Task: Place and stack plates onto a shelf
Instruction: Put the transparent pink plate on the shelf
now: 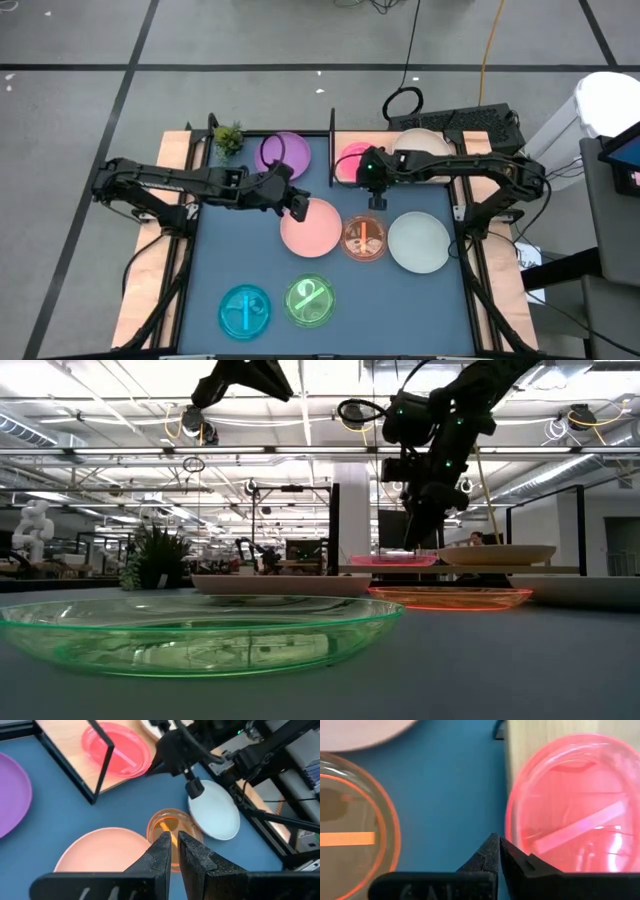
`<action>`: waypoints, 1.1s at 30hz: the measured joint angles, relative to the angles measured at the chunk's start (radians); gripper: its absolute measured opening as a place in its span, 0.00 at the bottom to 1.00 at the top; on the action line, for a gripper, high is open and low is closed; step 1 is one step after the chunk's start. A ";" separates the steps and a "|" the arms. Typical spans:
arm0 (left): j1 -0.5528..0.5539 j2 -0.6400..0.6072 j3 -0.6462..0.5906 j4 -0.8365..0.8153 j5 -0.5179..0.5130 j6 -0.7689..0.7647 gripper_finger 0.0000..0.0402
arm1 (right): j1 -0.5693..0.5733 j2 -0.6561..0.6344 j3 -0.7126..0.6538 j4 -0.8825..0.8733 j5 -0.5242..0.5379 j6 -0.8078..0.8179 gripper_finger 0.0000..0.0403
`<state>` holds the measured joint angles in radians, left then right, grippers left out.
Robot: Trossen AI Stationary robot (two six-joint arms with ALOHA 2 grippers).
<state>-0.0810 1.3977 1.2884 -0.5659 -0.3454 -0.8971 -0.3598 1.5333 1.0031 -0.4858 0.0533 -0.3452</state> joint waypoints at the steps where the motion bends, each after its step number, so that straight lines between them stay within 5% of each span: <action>1: 0.000 -0.005 0.000 -0.012 -0.002 -0.002 0.09 | -0.007 0.000 0.000 0.005 0.001 -0.011 0.00; 7: 0.002 -0.013 0.002 -0.032 -0.020 -0.002 0.09 | -0.042 0.000 0.000 0.012 -0.013 -0.050 0.00; 12: 0.002 -0.021 0.002 -0.036 -0.027 0.004 0.09 | -0.053 0.000 -0.001 0.008 -0.134 -0.043 0.00; 33: 0.004 -0.020 0.002 -0.036 -0.033 0.011 0.09 | -0.052 0.003 -0.078 0.081 -0.102 -0.076 0.00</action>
<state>-0.0770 1.3781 1.2900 -0.6022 -0.3782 -0.8856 -0.4113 1.5368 0.9254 -0.4051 -0.0489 -0.4211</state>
